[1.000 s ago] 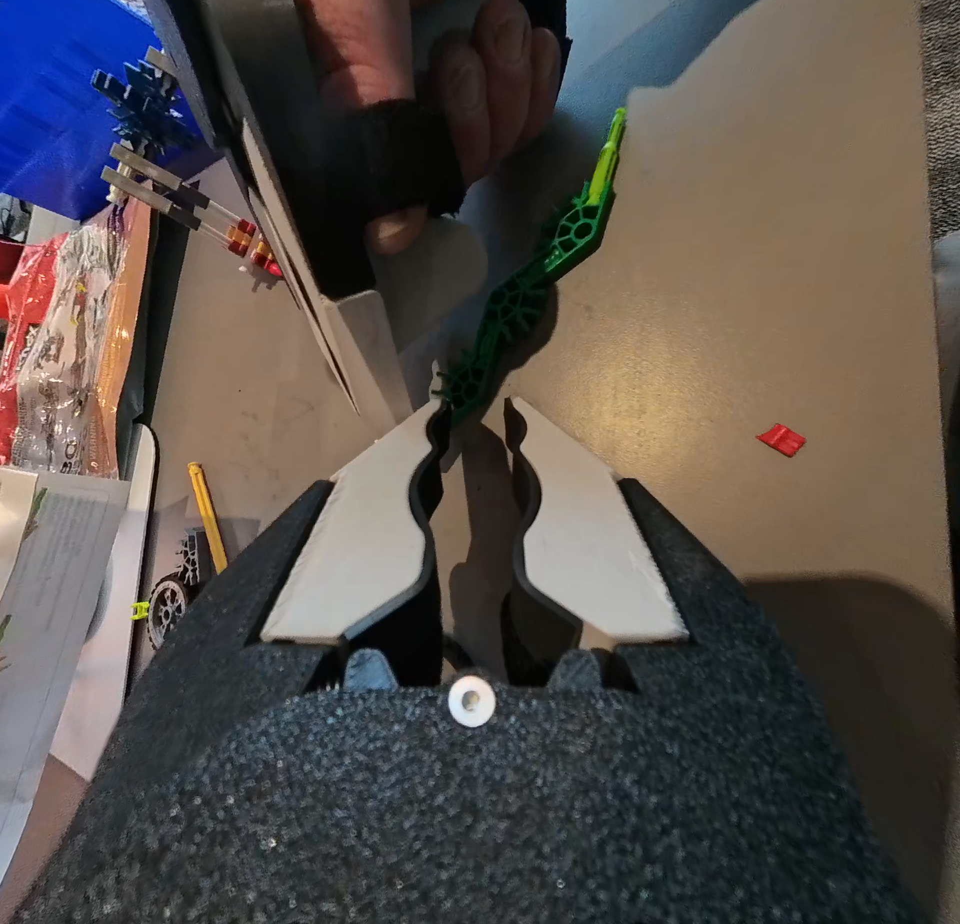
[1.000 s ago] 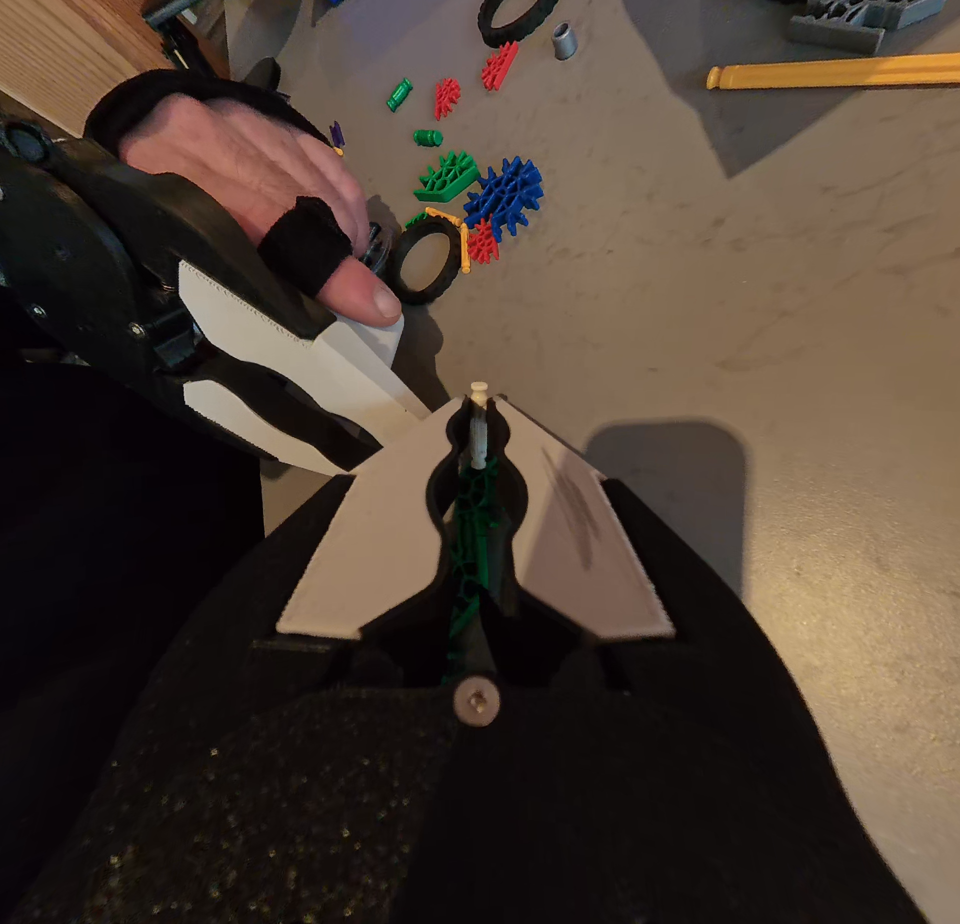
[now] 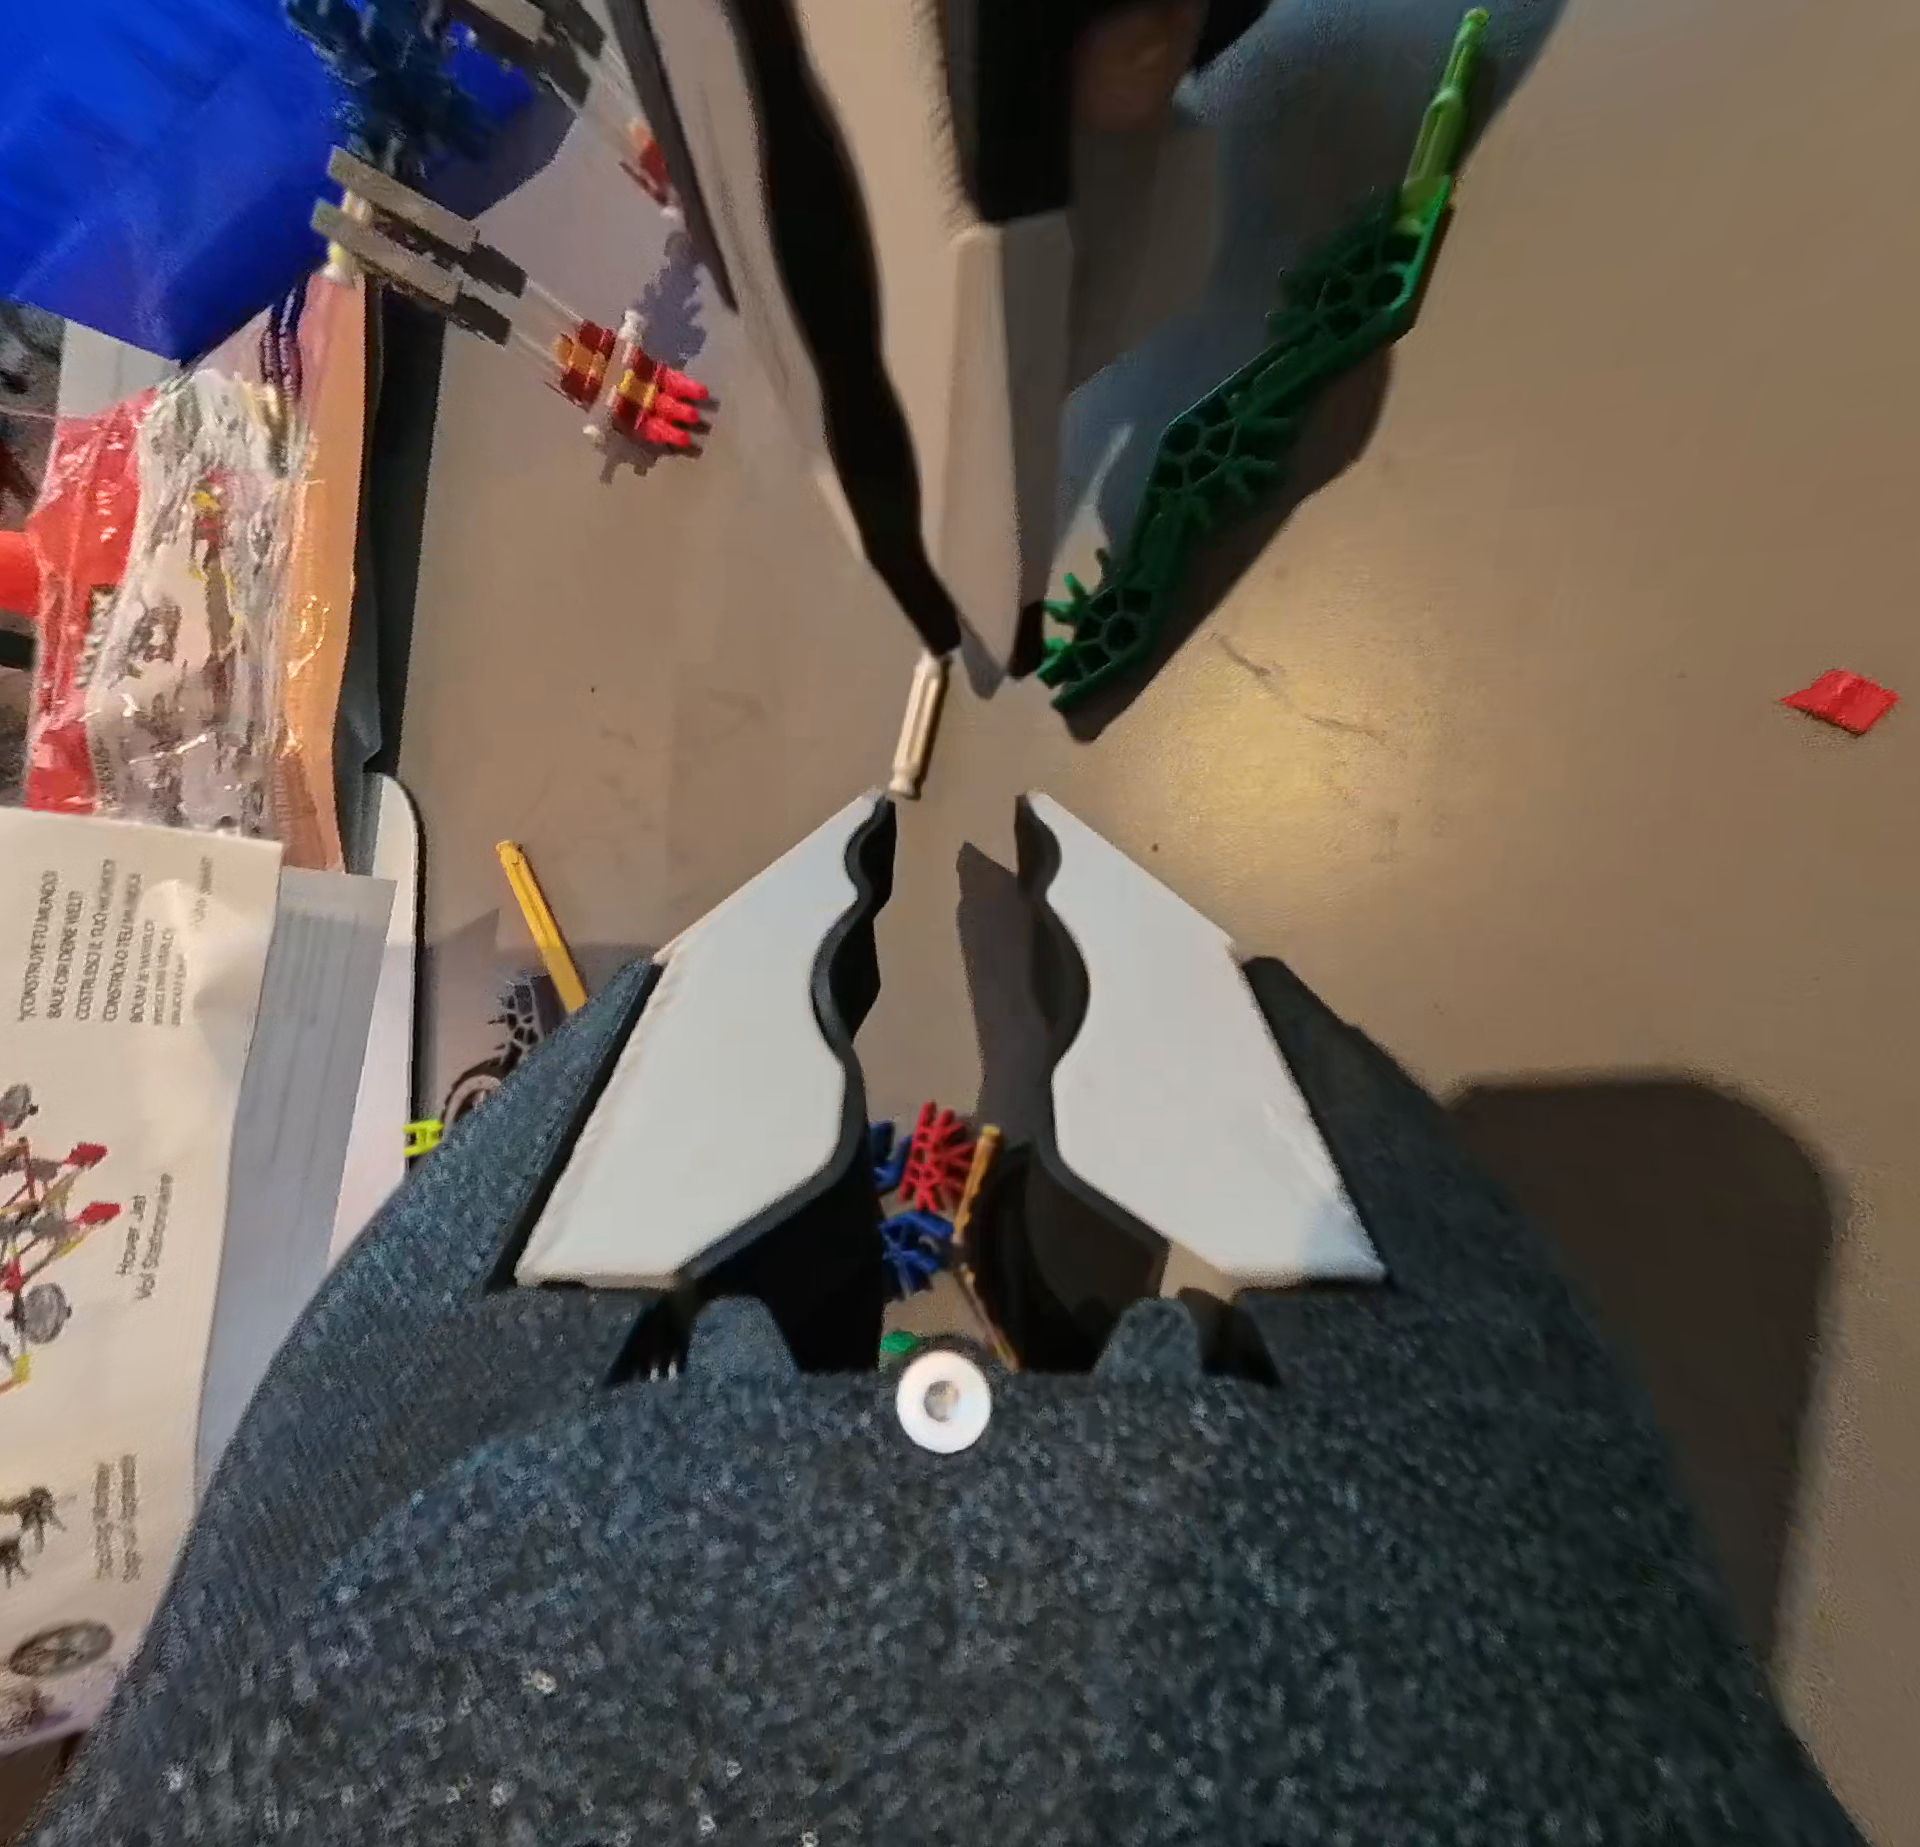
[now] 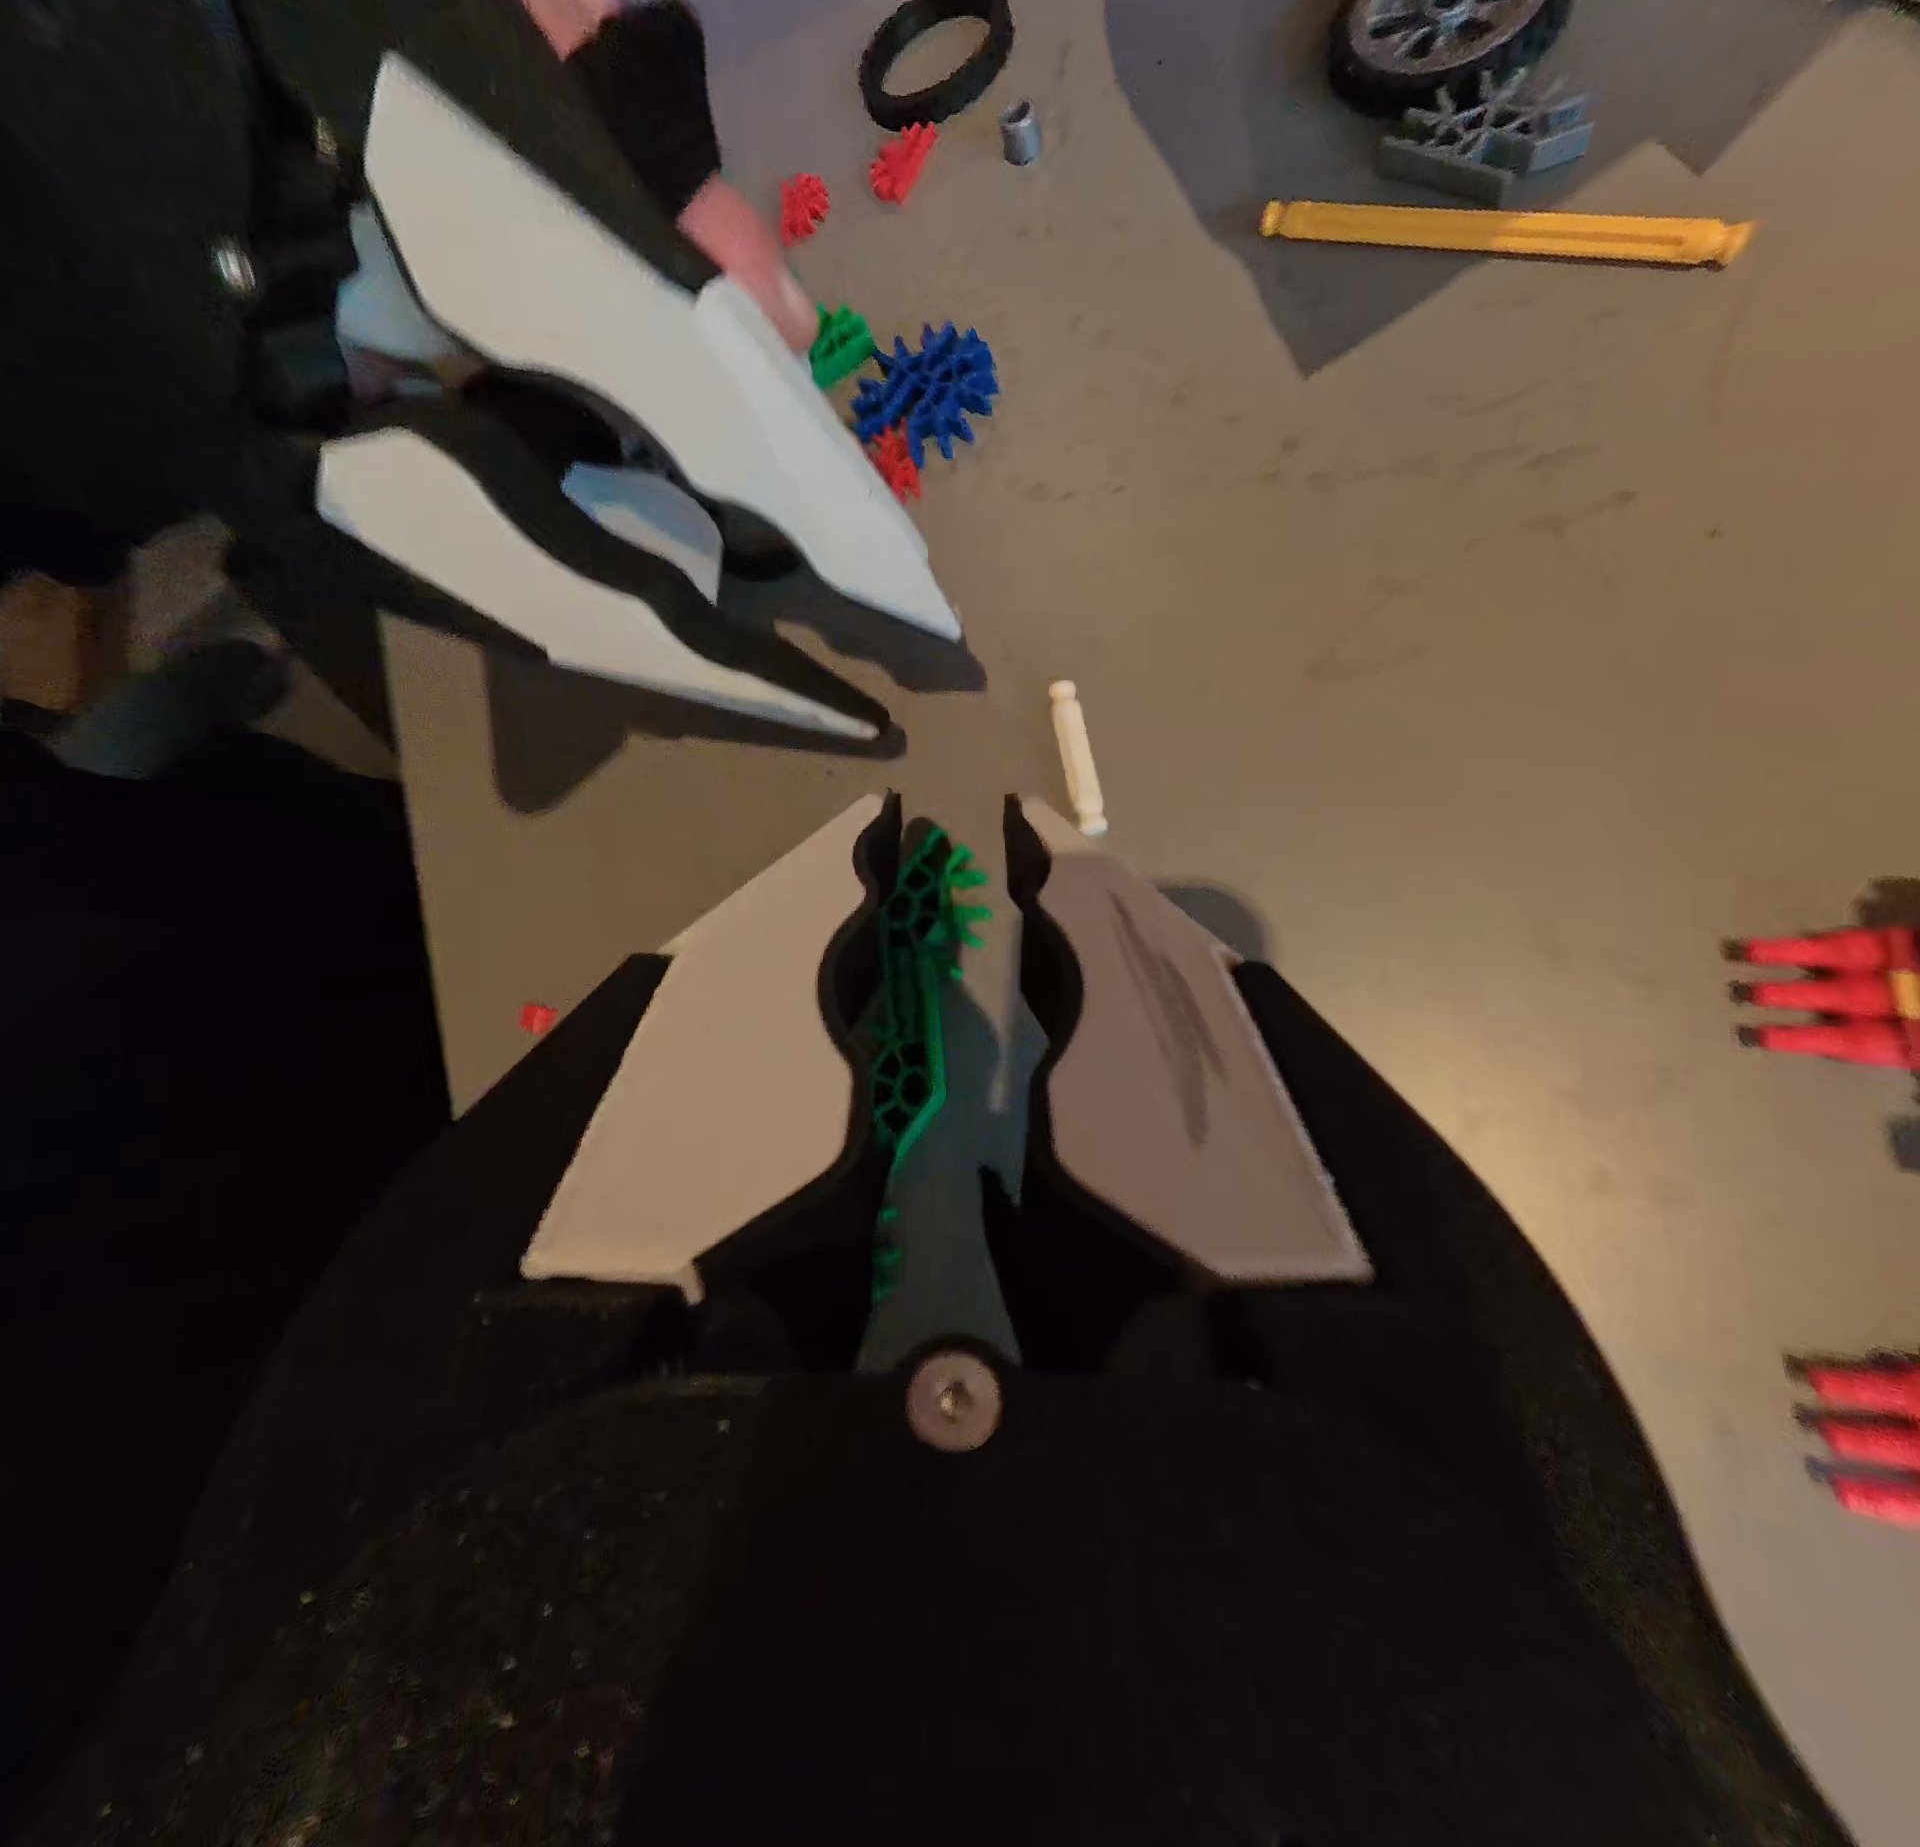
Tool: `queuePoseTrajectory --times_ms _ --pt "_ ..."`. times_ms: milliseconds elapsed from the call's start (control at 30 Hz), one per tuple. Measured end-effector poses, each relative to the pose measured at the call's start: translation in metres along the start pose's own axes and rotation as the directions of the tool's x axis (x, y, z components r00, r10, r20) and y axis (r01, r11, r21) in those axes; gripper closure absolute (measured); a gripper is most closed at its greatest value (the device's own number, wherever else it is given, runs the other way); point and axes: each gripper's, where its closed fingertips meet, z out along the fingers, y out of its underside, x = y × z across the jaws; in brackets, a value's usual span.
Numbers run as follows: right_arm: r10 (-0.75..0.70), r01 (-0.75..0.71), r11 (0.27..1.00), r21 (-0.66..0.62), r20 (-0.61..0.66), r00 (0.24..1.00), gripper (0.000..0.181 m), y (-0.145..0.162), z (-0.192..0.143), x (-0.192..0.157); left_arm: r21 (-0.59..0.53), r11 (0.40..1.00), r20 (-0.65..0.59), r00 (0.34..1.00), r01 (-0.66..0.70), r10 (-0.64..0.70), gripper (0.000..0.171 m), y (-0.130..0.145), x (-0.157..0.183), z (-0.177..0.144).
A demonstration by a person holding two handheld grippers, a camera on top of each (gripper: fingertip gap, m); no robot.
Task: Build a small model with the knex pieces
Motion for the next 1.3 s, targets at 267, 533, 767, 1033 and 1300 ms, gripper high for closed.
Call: queuePoseTrajectory --times_ms 267,533,767,1033,1300 --pt "-0.203 0.158 0.971 -0.181 -0.267 0.942 0.152 0.037 -0.008 -0.001 -0.036 0.994 -0.082 0.992 -0.1 0.097 0.15 -0.004 -0.017 0.023" --pt "-0.388 0.337 0.912 -0.234 -0.226 0.893 0.166 0.039 -0.007 -0.008 -0.043 0.998 -0.172 0.985 -0.041 0.033 0.146 -0.009 -0.03 0.047" --pt "-0.485 0.448 0.864 -0.229 -0.138 0.864 0.166 0.042 -0.01 -0.01 -0.071 0.991 -0.287 0.95 0.11 -0.126 0.145 -0.007 -0.035 0.054" --pt "-0.624 0.608 0.756 -0.242 0.016 0.781 0.166 0.053 -0.02 -0.014 -0.073 0.97 -0.396 0.886 0.232 -0.242 0.166 -0.007 -0.029 0.053" --pt "-0.683 0.702 0.664 -0.259 0.171 0.71 0.159 0.066 -0.028 -0.029 0.01 0.996 -0.415 0.907 0.089 -0.077 0.166 -0.015 0.0 0.032"
